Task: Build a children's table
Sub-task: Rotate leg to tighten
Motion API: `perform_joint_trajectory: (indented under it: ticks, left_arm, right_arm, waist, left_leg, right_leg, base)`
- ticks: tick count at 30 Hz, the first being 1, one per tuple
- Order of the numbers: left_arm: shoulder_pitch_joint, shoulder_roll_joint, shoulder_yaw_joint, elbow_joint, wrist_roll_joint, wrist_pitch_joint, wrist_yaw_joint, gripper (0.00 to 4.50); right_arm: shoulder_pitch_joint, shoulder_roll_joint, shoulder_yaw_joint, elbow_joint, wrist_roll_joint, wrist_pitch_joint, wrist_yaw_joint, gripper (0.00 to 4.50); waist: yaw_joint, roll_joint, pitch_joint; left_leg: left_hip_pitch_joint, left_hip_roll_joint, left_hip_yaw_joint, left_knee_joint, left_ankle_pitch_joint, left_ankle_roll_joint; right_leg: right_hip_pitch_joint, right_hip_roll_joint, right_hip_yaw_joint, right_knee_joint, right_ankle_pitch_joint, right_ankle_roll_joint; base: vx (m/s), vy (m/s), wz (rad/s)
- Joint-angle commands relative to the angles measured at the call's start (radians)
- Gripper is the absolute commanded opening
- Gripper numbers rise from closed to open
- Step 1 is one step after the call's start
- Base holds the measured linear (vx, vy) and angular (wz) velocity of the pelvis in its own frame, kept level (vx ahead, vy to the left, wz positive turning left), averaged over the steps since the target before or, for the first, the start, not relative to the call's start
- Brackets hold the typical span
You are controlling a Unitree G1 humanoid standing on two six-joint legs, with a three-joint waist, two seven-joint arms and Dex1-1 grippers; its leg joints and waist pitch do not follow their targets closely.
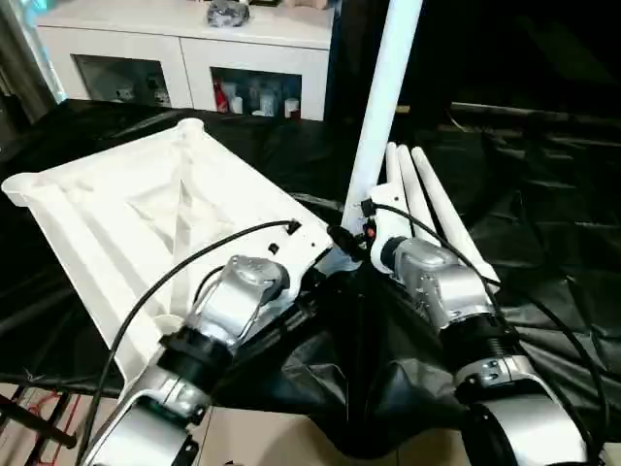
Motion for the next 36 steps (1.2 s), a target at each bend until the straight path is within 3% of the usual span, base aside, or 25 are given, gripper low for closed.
perform_joint_trajectory:
  ticks: [1,3,5,7,9,10,12,15,17,19,21,24,28,36]
  left_arm:
    - [-0.028,-0.012,-0.014,-0.088,-0.027,-0.079,-0.027,0.0]
    - [-0.023,0.003,-0.016,-0.093,-0.03,-0.094,-0.044,0.0]
    - [-0.019,0.016,-0.012,-0.093,-0.031,-0.099,-0.055,0.0]
    - [-0.006,0.04,-0.002,-0.09,-0.044,-0.172,-0.095,0.0]
    - [0.004,0.057,-0.003,-0.095,-0.053,-0.221,-0.13,0.0]
    - [0.013,0.069,-0.004,-0.105,-0.064,-0.239,-0.161,0.0]
    - [0.026,0.084,-0.009,-0.12,-0.079,-0.275,-0.204,0.0]
    - [0.053,0.125,-0.026,-0.16,-0.101,-0.306,-0.284,0.0]
    - [0.064,0.147,-0.035,-0.171,-0.103,-0.31,-0.311,0.0]
    - [0.07,0.161,-0.036,-0.173,-0.107,-0.322,-0.332,0.0]
    - [0.081,0.177,-0.029,-0.178,-0.112,-0.343,-0.359,0.0]
    - [0.089,0.192,-0.022,-0.183,-0.116,-0.353,-0.379,0.0]
    - [0.096,0.212,-0.016,-0.184,-0.118,-0.358,-0.401,0.0]
    - [0.098,0.215,-0.012,-0.168,-0.128,-0.367,-0.425,0.0]
  right_arm:
    - [0.043,0.014,0.072,0.019,0.025,0.053,0.091,3.88]
    - [0.054,-0.013,0.086,-0.019,0.027,0.063,0.132,4.02]
    - [0.065,-0.045,0.098,-0.054,0.025,0.067,0.164,4.09]
    - [0.09,-0.109,0.115,-0.111,0.017,0.037,0.239,4.09]
    - [0.108,-0.147,0.122,-0.151,0.025,0.034,0.297,4.09]
    - [0.125,-0.176,0.132,-0.186,0.031,0.032,0.341,4.09]
    - [0.142,-0.206,0.143,-0.22,0.036,0.032,0.385,4.09]
    - [0.178,-0.269,0.167,-0.276,0.041,0.022,0.463,4.09]
    - [0.192,-0.292,0.172,-0.29,0.043,0.006,0.488,4.09]
    - [0.2,-0.306,0.172,-0.299,0.049,-0.001,0.506,4.09]
    - [0.218,-0.325,0.17,-0.325,0.062,-0.002,0.542,4.09]
    - [0.235,-0.34,0.168,-0.352,0.075,-0.005,0.569,4.09]
    - [0.254,-0.355,0.166,-0.382,0.094,-0.003,0.598,4.09]
    - [0.252,-0.344,0.152,-0.381,0.101,-0.024,0.582,4.09]
  waist:
    - [0.003,0.003,-0.043]
    - [0.006,0.005,-0.044]
    - [0.012,0.003,-0.052]
    - [0.015,0.001,-0.054]
    - [0.025,-0.002,-0.065]
    - [0.026,-0.006,-0.07]
    - [0.034,-0.005,-0.071]
    - [0.043,-0.004,-0.078]
    - [0.046,-0.003,-0.078]
    - [0.049,0.001,-0.072]
    - [0.049,0.003,-0.067]
    - [0.049,0.002,-0.066]
    - [0.049,0.002,-0.069]
    - [0.05,0.002,-0.073]
  left_leg:
    - [-0.007,0.041,-0.002,-0.089,-0.315,0.012]
    - [-0.005,0.039,0.0,-0.086,-0.312,0.011]
    - [-0.017,0.044,0.002,-0.083,-0.224,0.018]
    - [-0.012,0.044,0.01,-0.077,-0.215,0.025]
    - [-0.01,0.043,0.021,-0.065,-0.152,0.035]
    - [-0.022,0.041,0.029,-0.051,-0.049,0.067]
    - [-0.036,0.039,0.033,-0.045,0.004,0.098]
    - [-0.042,0.038,0.035,-0.032,0.056,0.127]
    - [-0.044,0.038,0.036,-0.03,0.059,0.127]
    - [-0.044,0.042,0.034,-0.035,-0.001,0.105]
    - [-0.042,0.046,0.033,-0.042,-0.087,0.062]
    - [-0.038,0.046,0.033,-0.046,-0.128,0.036]
    - [-0.041,0.046,0.031,-0.044,-0.107,0.029]
    - [-0.043,0.043,0.031,-0.037,-0.073,0.036]
  right_leg:
    - [0.034,-0.048,0.045,-0.073,-0.389,-0.099]
    - [0.031,-0.049,0.046,-0.078,-0.407,-0.096]
    - [0.04,-0.046,0.048,-0.061,-0.292,-0.12]
    - [0.033,-0.044,0.048,-0.06,-0.28,-0.14]
    - [0.031,-0.042,0.051,-0.049,-0.194,-0.17]
    - [0.032,-0.034,0.052,-0.022,-0.025,-0.217]
    - [0.041,-0.035,0.051,-0.009,0.064,-0.241]
    - [0.042,-0.033,0.051,0.006,0.146,-0.256]
    - [0.041,-0.032,0.051,0.007,0.142,-0.259]
    - [0.04,-0.031,0.049,-0.003,0.053,-0.245]
    - [0.04,-0.034,0.05,-0.016,-0.08,-0.211]
    - [0.035,-0.032,0.051,-0.022,-0.144,-0.183]
    - [0.037,-0.031,0.051,-0.018,-0.138,-0.173]
    - [0.038,-0.028,0.05,-0.009,-0.084,-0.196]
  base:
    - [0.0,0.0,0.0]
    - [0.0,0.0,0.0]
    - [0.0,0.0,0.0]
    - [0.027,-0.016,0.05]
    - [0.075,-0.041,0.16]
    - [0.08,-0.041,0.14]
    - [0.064,-0.037,0.04]
    - [0.0,0.0,0.0]
    - [0.0,0.0,0.0]
    - [0.0,0.0,0.0]
    - [0.0,0.0,0.0]
    - [0.0,0.0,0.0]
    - [0.0,0.0,0.0]
    - [0.0,0.0,0.0]
